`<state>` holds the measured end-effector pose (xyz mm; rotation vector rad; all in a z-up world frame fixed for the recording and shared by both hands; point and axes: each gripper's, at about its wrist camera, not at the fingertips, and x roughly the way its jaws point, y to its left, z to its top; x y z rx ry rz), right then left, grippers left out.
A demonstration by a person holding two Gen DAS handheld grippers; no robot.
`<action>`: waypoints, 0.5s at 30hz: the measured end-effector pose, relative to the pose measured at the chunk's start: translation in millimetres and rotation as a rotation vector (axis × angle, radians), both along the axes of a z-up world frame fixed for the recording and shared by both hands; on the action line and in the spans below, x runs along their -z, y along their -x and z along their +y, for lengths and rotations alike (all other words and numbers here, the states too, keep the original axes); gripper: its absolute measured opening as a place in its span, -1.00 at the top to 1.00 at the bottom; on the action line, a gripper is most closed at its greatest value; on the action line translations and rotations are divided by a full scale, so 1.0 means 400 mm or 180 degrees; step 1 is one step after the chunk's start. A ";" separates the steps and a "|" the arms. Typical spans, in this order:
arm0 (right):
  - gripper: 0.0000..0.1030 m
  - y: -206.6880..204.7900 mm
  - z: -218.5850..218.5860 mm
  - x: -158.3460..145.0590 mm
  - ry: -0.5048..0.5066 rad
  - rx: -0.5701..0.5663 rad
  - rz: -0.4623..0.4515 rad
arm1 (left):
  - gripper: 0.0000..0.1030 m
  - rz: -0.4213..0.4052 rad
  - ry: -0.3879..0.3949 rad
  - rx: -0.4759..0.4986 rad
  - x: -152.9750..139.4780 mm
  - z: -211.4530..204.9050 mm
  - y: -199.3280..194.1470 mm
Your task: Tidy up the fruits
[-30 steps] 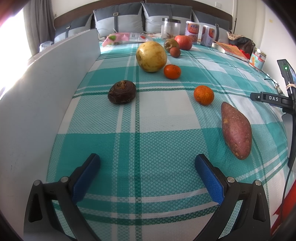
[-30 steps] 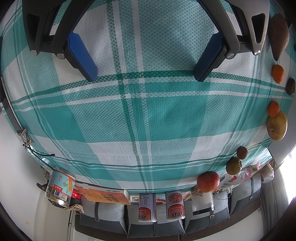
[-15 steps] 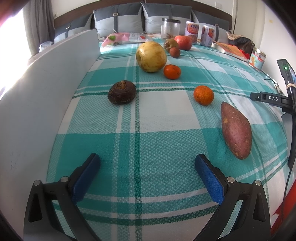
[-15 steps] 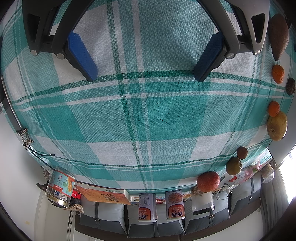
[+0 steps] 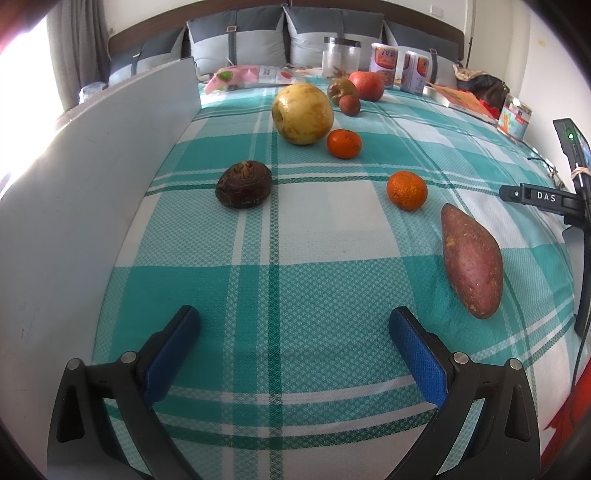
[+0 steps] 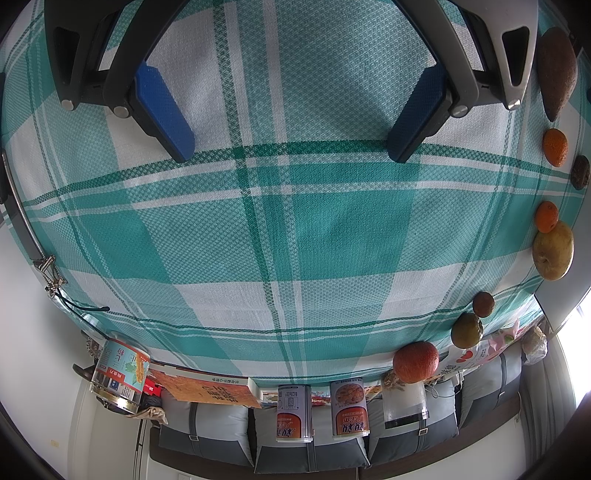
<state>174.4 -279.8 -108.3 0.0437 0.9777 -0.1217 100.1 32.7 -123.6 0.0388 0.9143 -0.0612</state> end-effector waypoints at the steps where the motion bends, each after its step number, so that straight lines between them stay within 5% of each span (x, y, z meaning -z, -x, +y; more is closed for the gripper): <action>1: -1.00 0.000 0.000 0.000 0.0000 0.0000 0.0000 | -0.99 0.0008 0.0009 0.0010 -0.001 0.001 -0.001; 8: -1.00 -0.001 0.000 0.001 0.0000 0.0000 0.0000 | -0.97 0.0190 0.0637 0.0133 -0.041 0.062 -0.003; 11: -1.00 0.000 0.000 0.000 0.0000 0.0000 0.0000 | -0.95 0.0262 0.0632 0.0132 -0.065 0.061 -0.045; 15: -1.00 0.000 0.000 0.000 0.0000 0.0000 0.0000 | -0.95 0.0486 0.0898 0.0519 -0.118 -0.011 -0.086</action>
